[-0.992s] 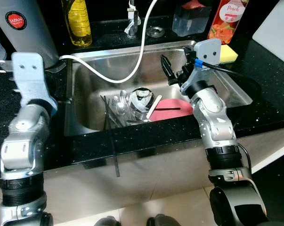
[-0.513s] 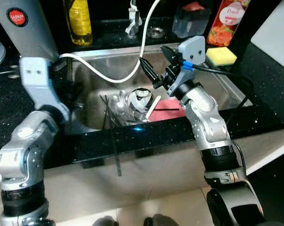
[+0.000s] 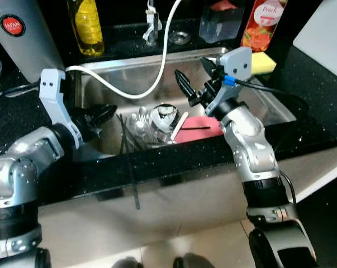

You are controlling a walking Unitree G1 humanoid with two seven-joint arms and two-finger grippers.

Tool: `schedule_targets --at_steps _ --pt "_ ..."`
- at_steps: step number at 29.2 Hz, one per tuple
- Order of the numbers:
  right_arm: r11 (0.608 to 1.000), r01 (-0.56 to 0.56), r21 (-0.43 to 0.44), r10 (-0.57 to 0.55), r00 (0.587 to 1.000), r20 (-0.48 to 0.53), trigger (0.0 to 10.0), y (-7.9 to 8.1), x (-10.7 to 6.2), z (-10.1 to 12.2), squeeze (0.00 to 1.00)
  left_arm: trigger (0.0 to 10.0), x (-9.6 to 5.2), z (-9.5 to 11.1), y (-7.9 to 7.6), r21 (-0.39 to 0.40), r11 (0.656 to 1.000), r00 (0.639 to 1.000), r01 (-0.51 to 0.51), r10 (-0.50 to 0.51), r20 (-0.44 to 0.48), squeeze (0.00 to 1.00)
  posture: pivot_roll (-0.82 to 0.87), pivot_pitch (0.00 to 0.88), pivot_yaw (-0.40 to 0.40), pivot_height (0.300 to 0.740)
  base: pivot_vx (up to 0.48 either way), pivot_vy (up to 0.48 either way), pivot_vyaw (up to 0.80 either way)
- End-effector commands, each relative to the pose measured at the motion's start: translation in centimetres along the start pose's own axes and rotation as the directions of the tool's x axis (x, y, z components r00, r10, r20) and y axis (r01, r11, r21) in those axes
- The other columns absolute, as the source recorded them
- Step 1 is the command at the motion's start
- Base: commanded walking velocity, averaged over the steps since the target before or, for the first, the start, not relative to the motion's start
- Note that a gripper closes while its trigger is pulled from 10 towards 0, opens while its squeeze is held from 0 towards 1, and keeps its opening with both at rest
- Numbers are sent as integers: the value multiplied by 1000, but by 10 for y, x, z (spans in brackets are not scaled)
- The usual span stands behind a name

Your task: Kitchen organization

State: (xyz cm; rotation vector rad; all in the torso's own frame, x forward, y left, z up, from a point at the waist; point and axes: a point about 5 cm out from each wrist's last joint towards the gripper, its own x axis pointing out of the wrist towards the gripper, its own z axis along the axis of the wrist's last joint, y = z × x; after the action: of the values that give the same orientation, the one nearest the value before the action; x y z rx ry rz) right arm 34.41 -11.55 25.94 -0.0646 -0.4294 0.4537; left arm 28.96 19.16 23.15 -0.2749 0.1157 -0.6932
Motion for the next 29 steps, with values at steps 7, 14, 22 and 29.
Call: schedule_targets --at_steps 7,14,22,29 --pt "1000 17 -7 -17 1000 7 10000 -2 -3 3 0 10000 -4 1 -13 28 988 988 152 -151 -28 0 -2 70 53 740 0 0 0" --pt "1000 18 -4 -18 1000 6 10000 -1 -3 2 0 10000 4 -16 -9 -53 985 985 162 -165 -59 0 2 74 52 740 0 0 0" --pt "1000 24 -4 -24 1000 6 10000 0 -4 3 0 10000 15 -46 -3 -125 982 964 140 -164 -208 0 -9 79 64 740 0 0 0" --pt "999 34 -4 -34 999 1 10000 -1 -6 1 0 10000 9 -67 33 -58 992 927 -115 86 -364 0 -1 82 62 740 0 0 0"
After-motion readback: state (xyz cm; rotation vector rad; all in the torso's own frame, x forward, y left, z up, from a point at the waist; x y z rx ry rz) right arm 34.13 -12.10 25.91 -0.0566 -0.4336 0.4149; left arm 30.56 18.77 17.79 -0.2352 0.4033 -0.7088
